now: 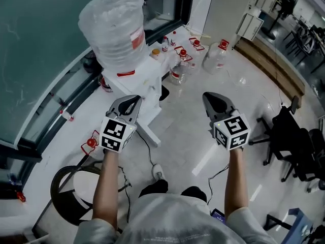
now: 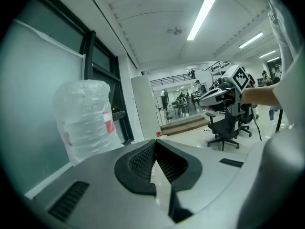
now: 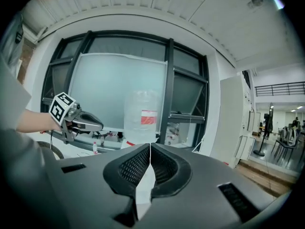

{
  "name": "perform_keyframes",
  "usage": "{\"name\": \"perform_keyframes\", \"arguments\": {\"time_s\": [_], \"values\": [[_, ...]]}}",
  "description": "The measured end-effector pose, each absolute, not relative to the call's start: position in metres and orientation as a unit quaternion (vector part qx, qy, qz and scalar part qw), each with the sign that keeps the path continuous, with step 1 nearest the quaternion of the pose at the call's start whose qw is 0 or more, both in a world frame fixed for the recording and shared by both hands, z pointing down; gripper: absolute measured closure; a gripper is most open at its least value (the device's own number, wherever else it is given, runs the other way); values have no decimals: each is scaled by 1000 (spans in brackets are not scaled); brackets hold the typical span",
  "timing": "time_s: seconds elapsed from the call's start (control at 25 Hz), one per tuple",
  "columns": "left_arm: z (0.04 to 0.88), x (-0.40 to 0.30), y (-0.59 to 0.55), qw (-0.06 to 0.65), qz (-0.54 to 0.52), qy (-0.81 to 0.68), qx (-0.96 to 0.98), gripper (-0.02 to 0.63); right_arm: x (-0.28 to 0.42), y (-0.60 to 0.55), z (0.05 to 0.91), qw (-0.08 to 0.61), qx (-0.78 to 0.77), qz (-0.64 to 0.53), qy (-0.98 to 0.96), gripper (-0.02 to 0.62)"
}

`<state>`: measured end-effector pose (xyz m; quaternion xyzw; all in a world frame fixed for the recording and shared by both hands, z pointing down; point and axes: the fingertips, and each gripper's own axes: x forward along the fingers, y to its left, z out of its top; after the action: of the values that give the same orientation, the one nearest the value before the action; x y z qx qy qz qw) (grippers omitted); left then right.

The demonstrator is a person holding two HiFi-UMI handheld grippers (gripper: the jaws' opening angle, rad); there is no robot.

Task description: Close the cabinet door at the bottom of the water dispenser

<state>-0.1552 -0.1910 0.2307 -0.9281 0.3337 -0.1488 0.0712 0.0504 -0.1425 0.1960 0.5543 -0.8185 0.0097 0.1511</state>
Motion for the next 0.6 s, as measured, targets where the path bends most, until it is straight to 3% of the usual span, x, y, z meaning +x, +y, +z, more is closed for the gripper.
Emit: {"name": "perform_keyframes", "arguments": {"time_s": [0.6], "values": [[475, -126, -262, -100, -171, 366, -910, 584, 53, -226, 423, 199, 475, 131, -847, 574]]}}
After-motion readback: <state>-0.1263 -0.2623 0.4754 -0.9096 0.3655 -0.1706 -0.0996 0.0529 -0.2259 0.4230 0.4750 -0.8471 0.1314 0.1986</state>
